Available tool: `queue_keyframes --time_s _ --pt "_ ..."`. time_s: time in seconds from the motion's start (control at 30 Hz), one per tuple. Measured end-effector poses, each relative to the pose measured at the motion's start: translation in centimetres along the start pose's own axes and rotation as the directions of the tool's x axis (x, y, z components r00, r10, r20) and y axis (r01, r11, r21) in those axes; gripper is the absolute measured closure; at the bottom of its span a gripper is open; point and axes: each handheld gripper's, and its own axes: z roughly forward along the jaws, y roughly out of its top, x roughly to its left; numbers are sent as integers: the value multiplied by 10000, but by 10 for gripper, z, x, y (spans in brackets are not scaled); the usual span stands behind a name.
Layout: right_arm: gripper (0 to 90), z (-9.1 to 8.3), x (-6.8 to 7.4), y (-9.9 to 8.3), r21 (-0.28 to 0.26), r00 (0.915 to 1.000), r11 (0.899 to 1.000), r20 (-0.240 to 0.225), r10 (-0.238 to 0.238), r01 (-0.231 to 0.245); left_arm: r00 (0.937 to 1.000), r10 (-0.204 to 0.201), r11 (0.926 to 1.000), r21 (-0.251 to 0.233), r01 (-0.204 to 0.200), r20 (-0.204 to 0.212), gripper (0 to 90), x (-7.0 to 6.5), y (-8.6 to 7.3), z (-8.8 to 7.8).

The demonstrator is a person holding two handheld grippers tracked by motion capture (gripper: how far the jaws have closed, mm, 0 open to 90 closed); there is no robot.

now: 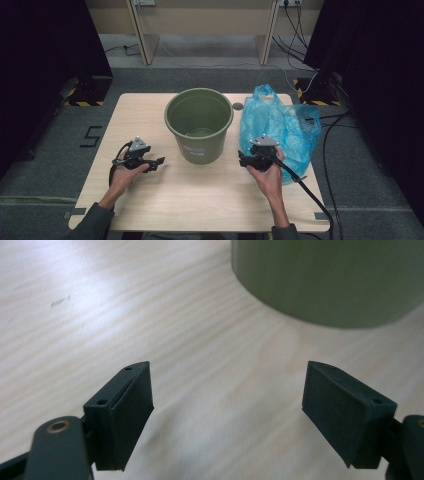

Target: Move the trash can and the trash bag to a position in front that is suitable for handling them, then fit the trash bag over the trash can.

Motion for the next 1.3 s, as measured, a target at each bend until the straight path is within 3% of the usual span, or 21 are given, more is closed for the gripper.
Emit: queue_keyframes --time_s 0.13,0.23,0.37,0.63,1.13,1.3 --pt "178 -16 -12 -11 66 9996 10000 293 36 -38 9999 115 9997 198 -116 55 197 4 -11 -10" --pt "180 -24 -19 -21 208 9987 9994 416 282 -290 9995 251 9985 487 -242 -167 199 12 -22 -15" --pt "183 -27 -24 -30 343 9981 9985 454 416 -432 9999 -101 9986 525 102 -19 199 19 -30 -20" --pt "193 -23 -25 -45 609 9978 9965 360 556 -577 9994 246 9976 640 -262 257 161 20 -35 -25" --pt "194 -11 -29 -67 1216 9958 9887 371 838 -877 9993 270 9975 642 -287 266 156 20 -35 -25" --pt "218 -5 -33 -73 1410 9932 9832 138 1155 -1163 9992 293 9975 643 -310 272 153 19 -35 -25"
